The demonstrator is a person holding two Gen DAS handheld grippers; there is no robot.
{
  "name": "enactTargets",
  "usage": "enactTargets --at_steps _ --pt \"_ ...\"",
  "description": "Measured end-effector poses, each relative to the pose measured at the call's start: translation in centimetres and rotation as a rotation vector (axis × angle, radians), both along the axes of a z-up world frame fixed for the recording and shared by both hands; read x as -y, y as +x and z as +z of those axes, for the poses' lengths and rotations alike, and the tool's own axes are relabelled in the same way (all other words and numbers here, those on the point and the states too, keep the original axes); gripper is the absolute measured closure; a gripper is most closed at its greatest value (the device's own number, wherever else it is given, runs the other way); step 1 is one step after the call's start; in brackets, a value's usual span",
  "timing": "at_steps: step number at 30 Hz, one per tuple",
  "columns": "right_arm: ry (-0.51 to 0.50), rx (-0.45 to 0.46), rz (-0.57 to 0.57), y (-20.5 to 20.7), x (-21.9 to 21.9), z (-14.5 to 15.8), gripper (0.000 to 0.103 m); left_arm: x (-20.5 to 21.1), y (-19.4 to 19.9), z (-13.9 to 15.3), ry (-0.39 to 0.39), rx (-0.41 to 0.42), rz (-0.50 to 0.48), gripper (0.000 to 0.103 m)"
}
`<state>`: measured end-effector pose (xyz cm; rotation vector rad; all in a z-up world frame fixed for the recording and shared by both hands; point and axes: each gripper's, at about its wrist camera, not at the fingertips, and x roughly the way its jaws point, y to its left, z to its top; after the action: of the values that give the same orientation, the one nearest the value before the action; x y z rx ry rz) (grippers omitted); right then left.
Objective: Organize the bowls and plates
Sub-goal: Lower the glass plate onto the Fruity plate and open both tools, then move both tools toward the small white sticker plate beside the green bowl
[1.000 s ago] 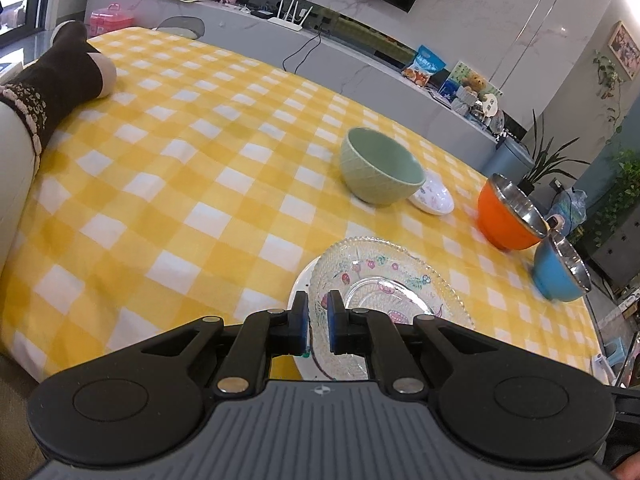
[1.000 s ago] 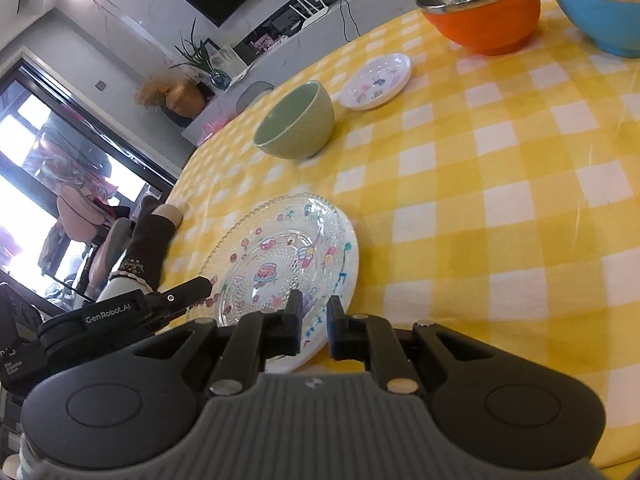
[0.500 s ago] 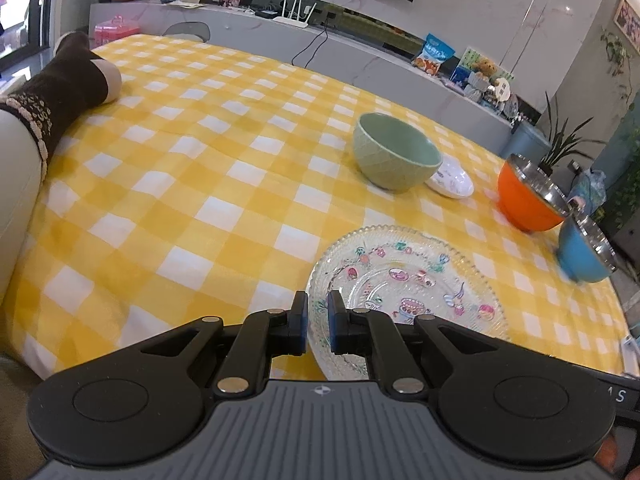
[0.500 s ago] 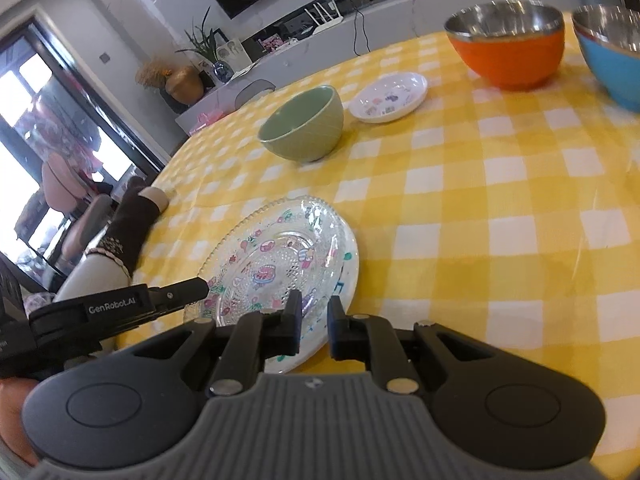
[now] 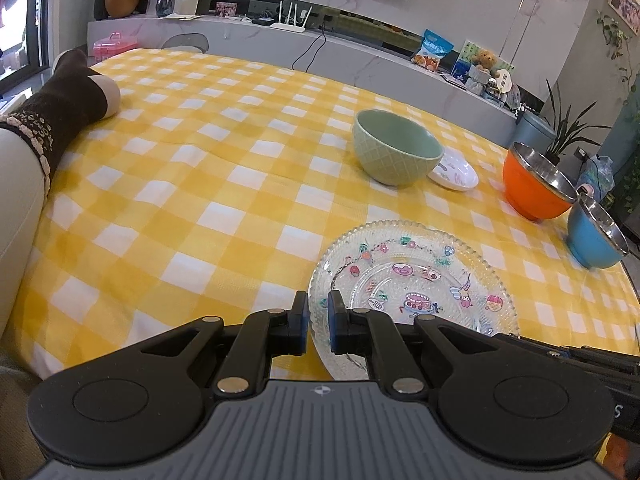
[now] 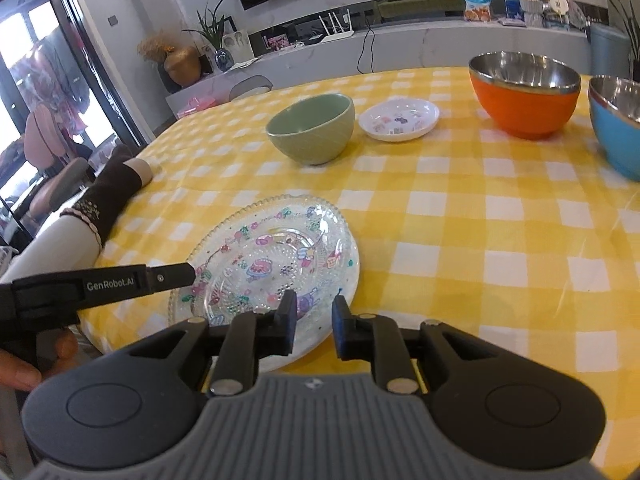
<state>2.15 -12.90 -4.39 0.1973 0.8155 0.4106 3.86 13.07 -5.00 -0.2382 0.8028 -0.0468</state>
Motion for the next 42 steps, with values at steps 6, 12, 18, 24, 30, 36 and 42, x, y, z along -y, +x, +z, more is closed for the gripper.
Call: enactTargets --at_steps 6,12,18,24,30,36,42 --pt "-0.053 0.021 -0.011 -0.3 -0.4 0.1 0.087 0.1 0.0 0.0 0.016 0.009 -0.01 0.093" --pt "-0.052 0.018 -0.011 -0.3 -0.3 0.1 0.087 0.2 0.0 0.0 0.017 0.008 -0.01 0.092" --pt "-0.036 0.039 -0.028 -0.5 0.1 0.6 0.084 0.0 0.1 1.0 0.005 0.04 0.011 0.09" --pt "-0.036 0.055 -0.095 0.2 1.1 1.1 0.075 1.2 1.4 3.0 -0.033 0.086 -0.037 0.086" --pt "-0.01 0.036 -0.199 1.9 2.9 1.2 0.07 4.0 3.2 3.8 -0.044 0.106 -0.133 0.081" --pt "0.007 0.012 -0.275 4.0 4.5 1.2 0.065 6.3 5.4 4.0 -0.045 0.092 -0.194 0.074" --pt "0.039 0.019 -0.332 6.7 5.5 1.6 0.062 7.4 8.2 4.2 -0.032 0.071 -0.245 0.069"
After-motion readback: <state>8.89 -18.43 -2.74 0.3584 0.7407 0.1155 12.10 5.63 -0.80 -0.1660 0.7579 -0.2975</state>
